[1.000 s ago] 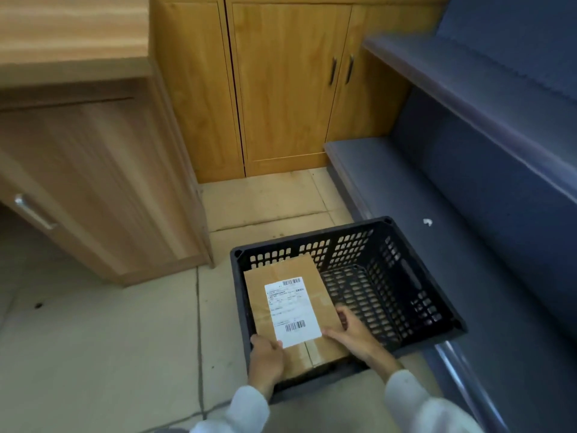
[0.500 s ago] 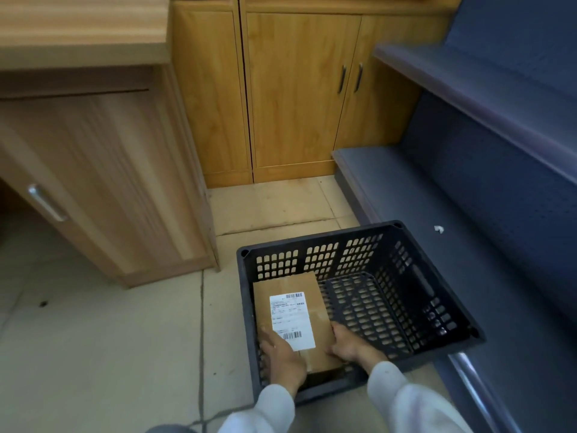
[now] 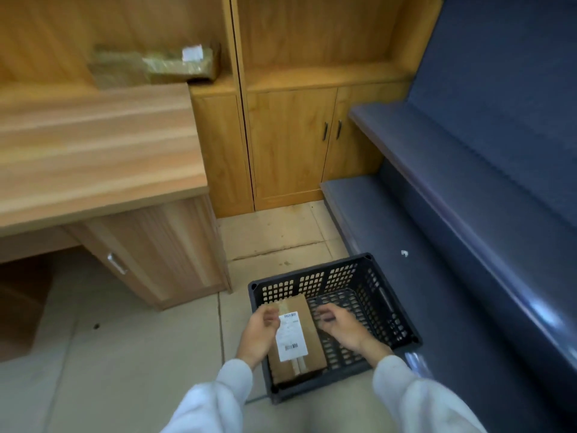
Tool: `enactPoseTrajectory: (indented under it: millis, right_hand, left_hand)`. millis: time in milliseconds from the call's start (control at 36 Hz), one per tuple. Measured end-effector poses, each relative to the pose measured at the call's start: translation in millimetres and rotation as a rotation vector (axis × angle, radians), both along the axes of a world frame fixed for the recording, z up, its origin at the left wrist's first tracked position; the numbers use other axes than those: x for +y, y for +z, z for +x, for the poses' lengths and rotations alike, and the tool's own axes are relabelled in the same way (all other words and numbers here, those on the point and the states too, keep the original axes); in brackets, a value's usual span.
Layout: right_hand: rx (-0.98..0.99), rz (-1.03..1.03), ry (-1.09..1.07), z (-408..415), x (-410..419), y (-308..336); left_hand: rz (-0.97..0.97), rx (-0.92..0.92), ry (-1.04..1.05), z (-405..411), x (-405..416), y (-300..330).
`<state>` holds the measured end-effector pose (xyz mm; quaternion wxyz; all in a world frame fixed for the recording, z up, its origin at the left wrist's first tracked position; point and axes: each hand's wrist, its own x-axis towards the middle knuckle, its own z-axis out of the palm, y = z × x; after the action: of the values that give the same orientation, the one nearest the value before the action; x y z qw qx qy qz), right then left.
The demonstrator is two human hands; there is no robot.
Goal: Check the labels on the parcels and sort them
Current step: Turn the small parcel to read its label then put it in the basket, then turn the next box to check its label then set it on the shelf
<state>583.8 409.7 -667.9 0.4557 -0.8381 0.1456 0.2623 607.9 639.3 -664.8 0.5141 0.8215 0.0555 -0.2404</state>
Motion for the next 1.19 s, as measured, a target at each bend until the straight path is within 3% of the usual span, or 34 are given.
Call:
enactPoseTrajectory:
  millis: [278, 528, 806, 1194]
  right_hand:
    - [-0.144, 0.009, -0.07, -18.0, -25.2, 244.8]
    - [-0.311, 0.061, -0.207, -35.4, -56.1, 425.5]
    - [-0.483, 0.05, -0.332, -55.8, -112.4, 537.7]
    - [-0.628, -0.04, -0.561, -125.9, -165.7, 608.7]
  left_hand:
    - [-0.053, -0.183, -0.053, 5.9, -10.5, 246.7]
    - [-0.145, -0.28, -0.195, 7.1, -55.4, 428.4]
    - [-0.317, -0.355, -0.247, 16.3, -127.1, 543.1]
    - [-0.455, -0.492, -0.474, -4.2, -215.0, 603.6]
